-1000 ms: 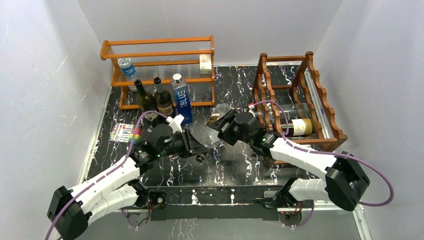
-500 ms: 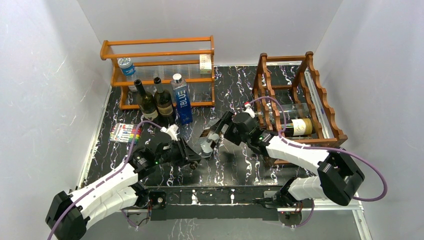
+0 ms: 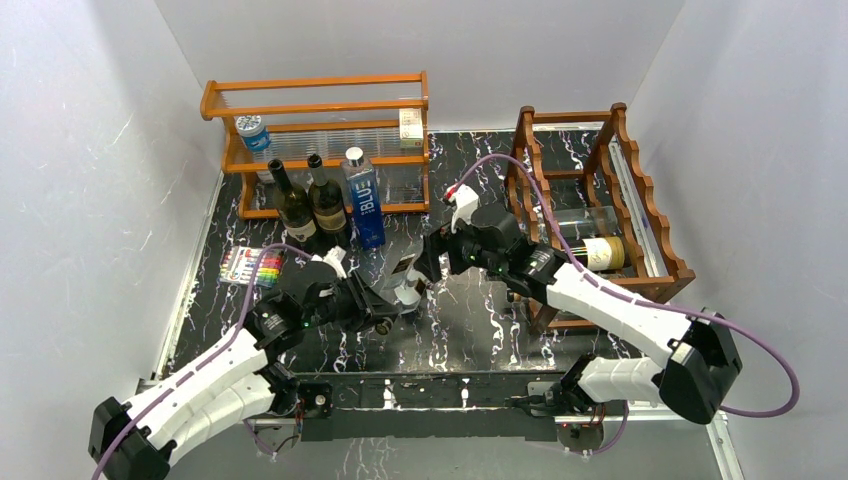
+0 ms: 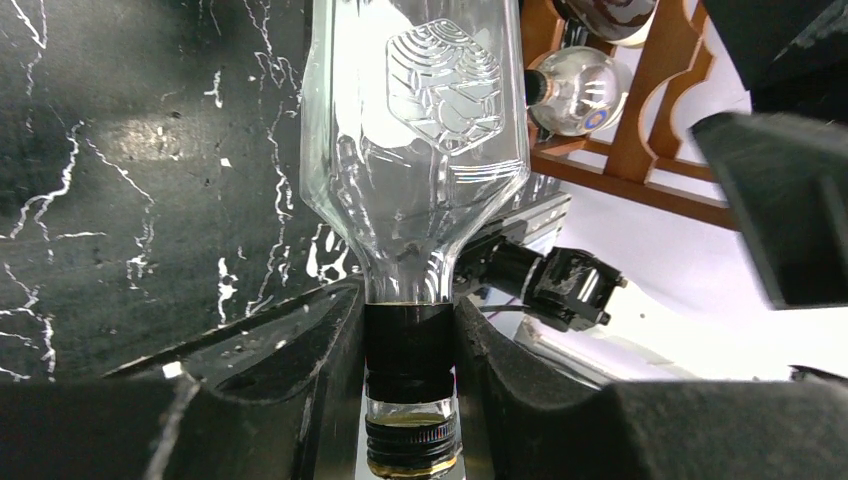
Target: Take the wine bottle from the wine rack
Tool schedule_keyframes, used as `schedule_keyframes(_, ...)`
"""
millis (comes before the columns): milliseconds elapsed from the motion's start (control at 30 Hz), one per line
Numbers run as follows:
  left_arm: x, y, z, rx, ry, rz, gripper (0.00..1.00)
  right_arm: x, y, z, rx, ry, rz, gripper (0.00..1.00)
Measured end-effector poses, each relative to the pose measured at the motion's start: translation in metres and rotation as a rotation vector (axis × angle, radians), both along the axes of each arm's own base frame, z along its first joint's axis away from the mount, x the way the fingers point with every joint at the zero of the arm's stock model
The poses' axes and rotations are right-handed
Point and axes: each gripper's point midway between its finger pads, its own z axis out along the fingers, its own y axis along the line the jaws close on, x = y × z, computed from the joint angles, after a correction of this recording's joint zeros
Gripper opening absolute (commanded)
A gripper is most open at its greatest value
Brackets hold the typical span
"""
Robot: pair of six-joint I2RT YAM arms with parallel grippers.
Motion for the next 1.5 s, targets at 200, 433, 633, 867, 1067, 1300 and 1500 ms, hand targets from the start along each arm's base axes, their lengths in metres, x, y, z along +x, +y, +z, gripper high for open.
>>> schedule_keyframes(200,0.001,-0.002,0.017,-0.021,0.046,0.035,0.0,-0.008,-0.009,0.009,-0.133,-0.245,0.232,0.98)
schedule_keyframes(433,0.003,-0.005,0.026,0.004,0.064,0.023,0.0,-0.027,-0.002,0.015,-0.186,-0.525,0.547,0.98)
schedule_keyframes(633,0.003,-0.005,0.024,0.016,0.062,0.01,0.0,-0.041,0.008,-0.006,-0.233,-0.656,0.804,0.98)
schedule_keyframes(867,0.0,-0.002,0.025,0.018,0.061,0.01,0.0,-0.054,0.013,-0.035,-0.227,-0.693,0.946,0.98)
schedule_keyframes(1067,-0.001,-0.002,0.025,0.021,0.065,0.008,0.0,-0.048,0.02,-0.046,-0.234,-0.739,0.953,0.98)
schedule_keyframes(1300,-0.002,-0.001,0.026,0.028,0.067,0.006,0.0,-0.043,0.03,-0.06,-0.221,-0.722,0.965,0.98)
schedule_keyframes(1500,-0.002,0.003,0.024,0.051,0.07,0.015,0.0,-0.041,0.039,-0.062,-0.197,-0.742,0.973,0.98)
